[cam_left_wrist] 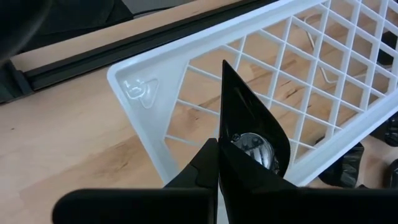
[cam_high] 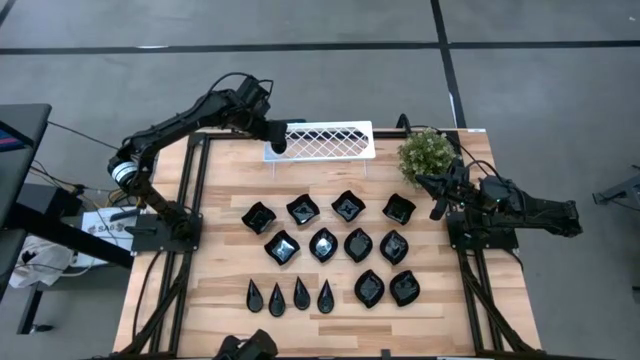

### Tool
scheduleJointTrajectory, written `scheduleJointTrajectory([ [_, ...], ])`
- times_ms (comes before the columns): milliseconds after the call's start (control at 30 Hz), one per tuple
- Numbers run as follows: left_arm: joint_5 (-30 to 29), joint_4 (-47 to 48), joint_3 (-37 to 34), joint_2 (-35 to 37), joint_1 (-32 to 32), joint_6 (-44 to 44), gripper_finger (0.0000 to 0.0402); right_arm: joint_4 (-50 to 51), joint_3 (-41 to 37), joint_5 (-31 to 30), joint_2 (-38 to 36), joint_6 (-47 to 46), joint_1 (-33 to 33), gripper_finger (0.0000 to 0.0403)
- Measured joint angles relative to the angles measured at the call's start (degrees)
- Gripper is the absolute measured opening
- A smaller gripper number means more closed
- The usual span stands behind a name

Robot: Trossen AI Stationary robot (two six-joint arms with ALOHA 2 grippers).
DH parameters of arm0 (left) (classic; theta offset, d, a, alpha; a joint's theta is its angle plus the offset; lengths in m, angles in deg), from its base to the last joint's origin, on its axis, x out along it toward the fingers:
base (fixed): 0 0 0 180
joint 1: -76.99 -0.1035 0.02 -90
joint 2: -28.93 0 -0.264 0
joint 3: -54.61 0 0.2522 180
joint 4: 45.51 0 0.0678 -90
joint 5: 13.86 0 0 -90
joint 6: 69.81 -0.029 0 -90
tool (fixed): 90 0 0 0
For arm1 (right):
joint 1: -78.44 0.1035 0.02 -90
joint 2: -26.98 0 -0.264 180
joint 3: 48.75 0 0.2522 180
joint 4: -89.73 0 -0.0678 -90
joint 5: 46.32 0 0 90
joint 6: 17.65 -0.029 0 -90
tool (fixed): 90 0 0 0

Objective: Pick & Place Mini shaped plates
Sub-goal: Put the black drop-shaped plate on the shelf

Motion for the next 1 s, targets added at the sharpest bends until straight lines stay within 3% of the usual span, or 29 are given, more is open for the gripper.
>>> scheduleJointTrajectory([
  [800,-0.63,-0.72,-2.56,0.02,0.23,-1.68,0.0008,-0.04,-0.01,0.0,-0.01,-0.04,0.0,0.0001],
  [1000,-0.63,-1.5,-3.66,0.05,0.35,-0.24,0.005,-0.04,0.01,0.0,0.0,-0.02,0.0,0.0001],
])
